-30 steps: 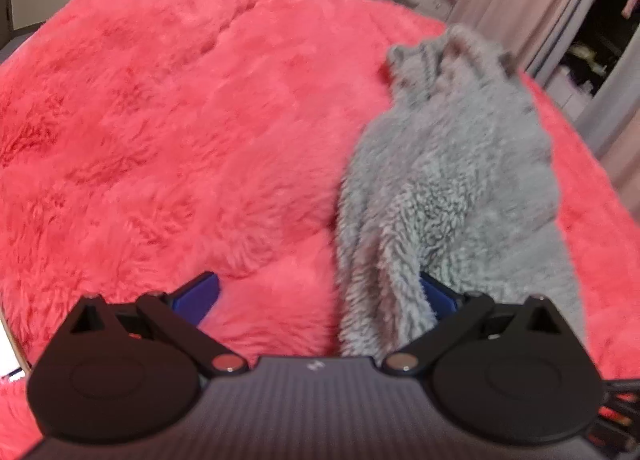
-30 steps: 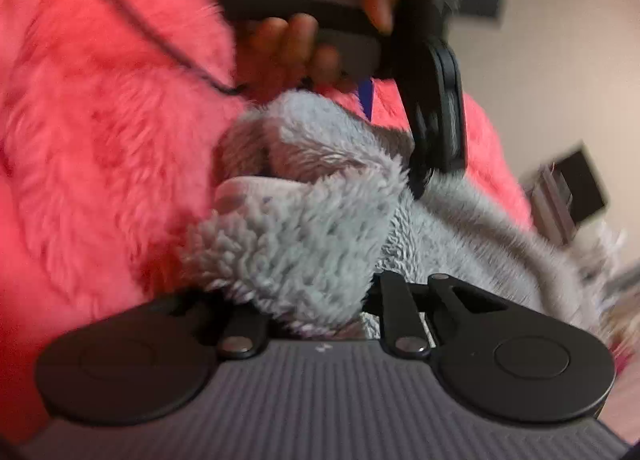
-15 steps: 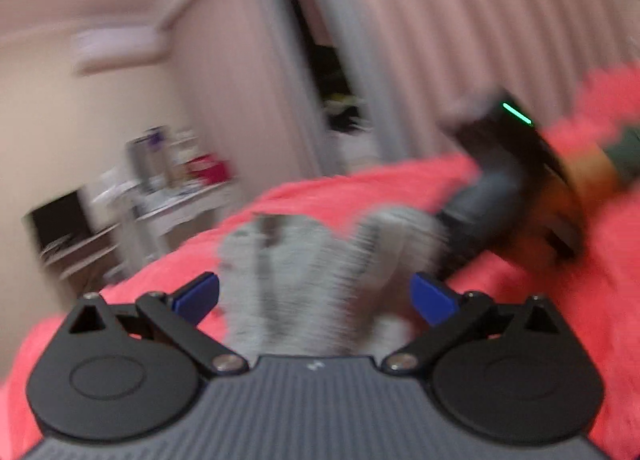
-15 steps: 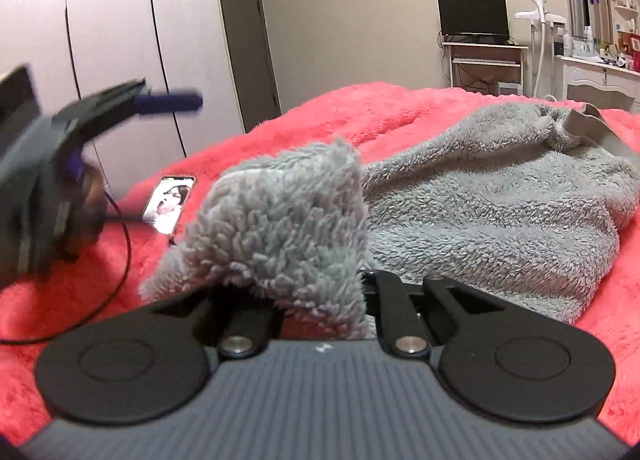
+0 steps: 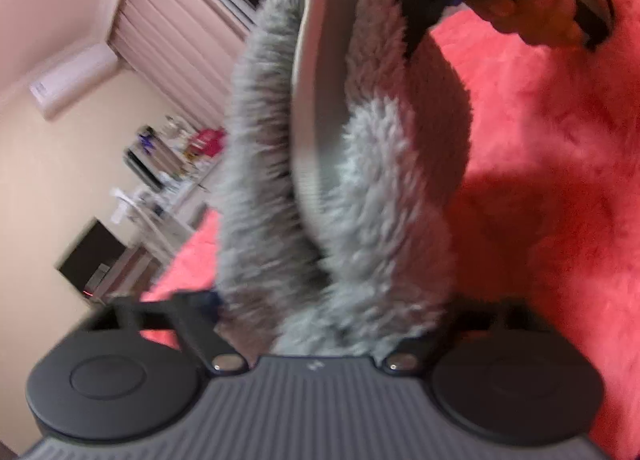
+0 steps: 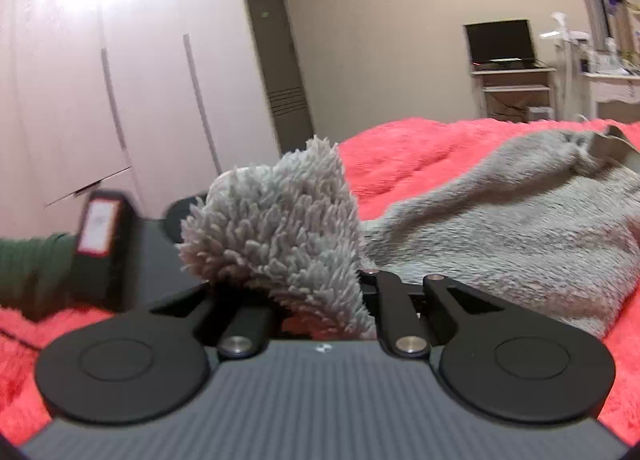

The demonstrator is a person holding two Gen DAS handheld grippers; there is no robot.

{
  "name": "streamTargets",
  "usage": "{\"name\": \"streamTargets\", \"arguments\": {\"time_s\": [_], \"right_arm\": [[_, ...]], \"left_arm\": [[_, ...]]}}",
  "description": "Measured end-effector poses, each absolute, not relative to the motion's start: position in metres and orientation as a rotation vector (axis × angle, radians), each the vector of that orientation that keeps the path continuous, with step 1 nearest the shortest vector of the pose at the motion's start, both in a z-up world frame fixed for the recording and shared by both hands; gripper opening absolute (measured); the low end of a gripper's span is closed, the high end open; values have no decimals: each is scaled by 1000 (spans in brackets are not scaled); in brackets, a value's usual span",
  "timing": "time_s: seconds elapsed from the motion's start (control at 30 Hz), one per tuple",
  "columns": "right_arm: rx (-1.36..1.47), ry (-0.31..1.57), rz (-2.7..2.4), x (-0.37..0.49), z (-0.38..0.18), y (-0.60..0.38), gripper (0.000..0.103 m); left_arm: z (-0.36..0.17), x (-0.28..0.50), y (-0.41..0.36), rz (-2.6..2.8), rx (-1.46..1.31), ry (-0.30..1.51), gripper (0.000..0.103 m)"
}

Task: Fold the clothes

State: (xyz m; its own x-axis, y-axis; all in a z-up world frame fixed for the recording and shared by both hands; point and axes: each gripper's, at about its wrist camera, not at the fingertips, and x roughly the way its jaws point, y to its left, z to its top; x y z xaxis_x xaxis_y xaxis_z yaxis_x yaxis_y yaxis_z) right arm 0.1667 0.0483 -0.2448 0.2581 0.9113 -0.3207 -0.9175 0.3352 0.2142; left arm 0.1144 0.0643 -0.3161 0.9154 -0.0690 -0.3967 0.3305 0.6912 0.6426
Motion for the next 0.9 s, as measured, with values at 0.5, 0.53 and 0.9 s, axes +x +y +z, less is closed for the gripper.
{"name": "streamTargets", "arguments": {"time_s": [0.5,0.53,0.9], "right_arm": [[-606,246,1074,124,-278,82,81],[-709,173,1016,117,-287,91,80],[-836,66,1135,52,-256,85,17]], "left_arm": [[-270,92,103,-191,458,369,28],[-265,90,105,-195,442,367,28],[-200,18,110,-249,469,349,28]]}}
